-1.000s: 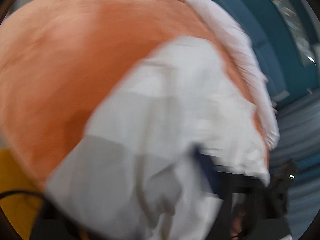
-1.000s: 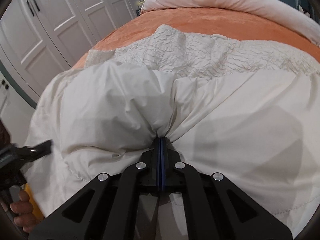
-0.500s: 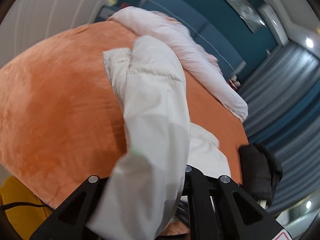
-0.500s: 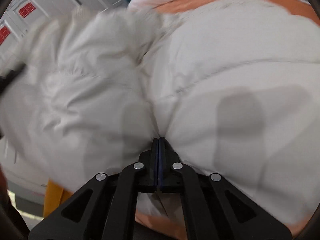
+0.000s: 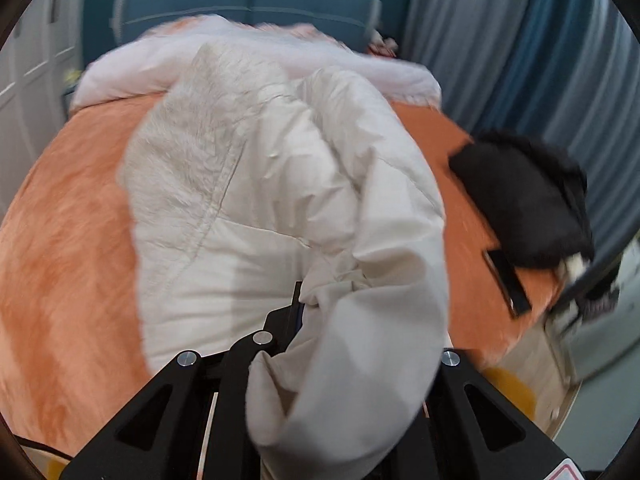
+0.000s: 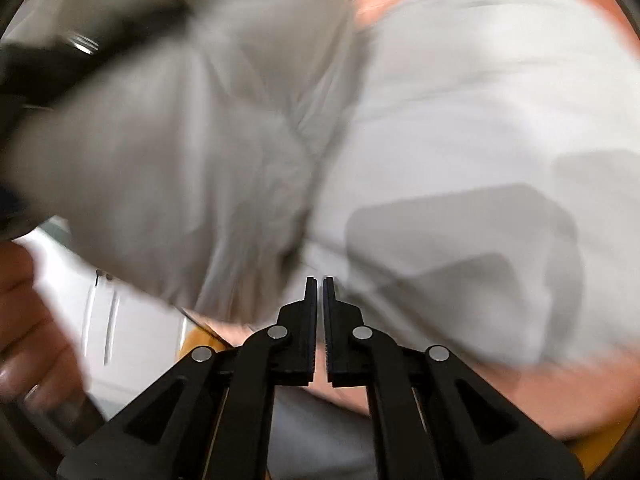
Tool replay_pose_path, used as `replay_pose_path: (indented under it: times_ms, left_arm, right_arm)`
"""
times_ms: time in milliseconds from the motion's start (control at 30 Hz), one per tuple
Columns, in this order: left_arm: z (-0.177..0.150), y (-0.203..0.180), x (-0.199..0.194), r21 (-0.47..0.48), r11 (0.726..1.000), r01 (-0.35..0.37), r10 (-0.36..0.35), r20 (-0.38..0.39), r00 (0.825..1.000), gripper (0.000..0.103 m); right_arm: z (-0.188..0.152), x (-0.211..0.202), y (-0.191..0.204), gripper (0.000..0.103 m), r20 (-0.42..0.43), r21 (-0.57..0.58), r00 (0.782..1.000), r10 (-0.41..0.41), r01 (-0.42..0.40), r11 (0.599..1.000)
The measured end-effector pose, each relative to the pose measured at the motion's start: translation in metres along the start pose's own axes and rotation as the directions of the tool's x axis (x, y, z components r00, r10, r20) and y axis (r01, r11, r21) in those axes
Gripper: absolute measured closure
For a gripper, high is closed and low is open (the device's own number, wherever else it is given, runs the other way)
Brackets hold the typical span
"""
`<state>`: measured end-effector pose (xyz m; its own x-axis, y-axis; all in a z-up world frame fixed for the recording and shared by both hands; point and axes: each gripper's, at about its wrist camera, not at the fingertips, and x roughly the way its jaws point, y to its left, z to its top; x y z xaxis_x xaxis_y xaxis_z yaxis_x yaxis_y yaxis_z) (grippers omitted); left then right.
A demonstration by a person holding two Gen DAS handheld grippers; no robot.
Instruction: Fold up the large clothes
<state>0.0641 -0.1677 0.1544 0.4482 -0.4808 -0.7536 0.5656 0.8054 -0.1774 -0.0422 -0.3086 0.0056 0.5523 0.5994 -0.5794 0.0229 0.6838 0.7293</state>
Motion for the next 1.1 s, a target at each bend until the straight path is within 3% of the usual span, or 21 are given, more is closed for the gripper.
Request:
replay_pose_path:
  times_ms: [100,233,433,500,533,600,733,833,933,1033,1100]
  left_arm:
    - [-0.012,-0.026,0.039,0.044,0.999,0.012,-0.009,-0.071,0.997,0.095]
    - [-0.029,-0.058,0.081,0.150,0.989,-0.012,0.029,-0.114,0.993,0.094]
    - [-0.053,-0.080,0.112,0.266,0.961,-0.080,0.109,-0.099,0.989,0.093]
    - [-0.055,-0.079,0.112,0.259,0.962,-0.092,0.117,-0.084,0.990,0.092]
    - [-0.054,-0.077,0.108,0.245,0.966,-0.083,0.106,-0.081,0.991,0.089]
    - [-0.052,-0.079,0.095,0.199,0.977,-0.072,0.087,-0.069,0.994,0.082]
    - [-0.048,-0.066,0.053,0.084,0.996,-0.011,0.014,-0.036,0.999,0.054]
    - [-0.039,-0.043,0.001,-0.027,0.997,0.077,-0.076,0.048,0.996,0.042]
    - [-0.033,-0.014,-0.049,-0.104,0.986,0.129,-0.112,0.152,0.982,0.032]
    - [-0.024,0.014,-0.086,-0.175,0.981,0.079,-0.034,0.249,0.968,0.031]
    - [-0.018,0.034,-0.096,-0.229,0.973,0.014,0.046,0.256,0.966,0.031]
  right_arm:
    - [-0.012,-0.058,-0.029,0.100,0.073,0.080,0.996,-0.051,0.045,0.996]
    - [-0.024,-0.117,-0.052,0.097,0.175,0.128,0.973,-0.150,0.129,0.983]
    - [-0.023,-0.149,-0.046,0.095,0.267,0.121,0.936,-0.231,0.206,0.971]
    - [-0.023,-0.148,-0.029,0.087,0.295,0.096,0.921,-0.256,0.238,0.967]
    - [-0.015,-0.153,-0.021,0.082,0.322,0.075,0.910,-0.260,0.249,0.966]
    - [0.002,-0.157,-0.003,0.058,0.378,0.035,0.890,-0.255,0.261,0.965]
    - [0.028,-0.152,0.017,0.055,0.419,-0.045,0.866,-0.272,0.319,0.947]
    - [0.018,-0.157,0.025,0.048,0.446,-0.097,0.855,-0.265,0.341,0.935]
    - [0.009,-0.153,0.048,0.040,0.475,-0.150,0.848,-0.235,0.341,0.928]
    - [0.013,-0.148,0.077,0.024,0.498,-0.224,0.846,-0.190,0.337,0.914]
    - [0.020,-0.138,0.098,0.010,0.507,-0.279,0.845,-0.170,0.348,0.895]
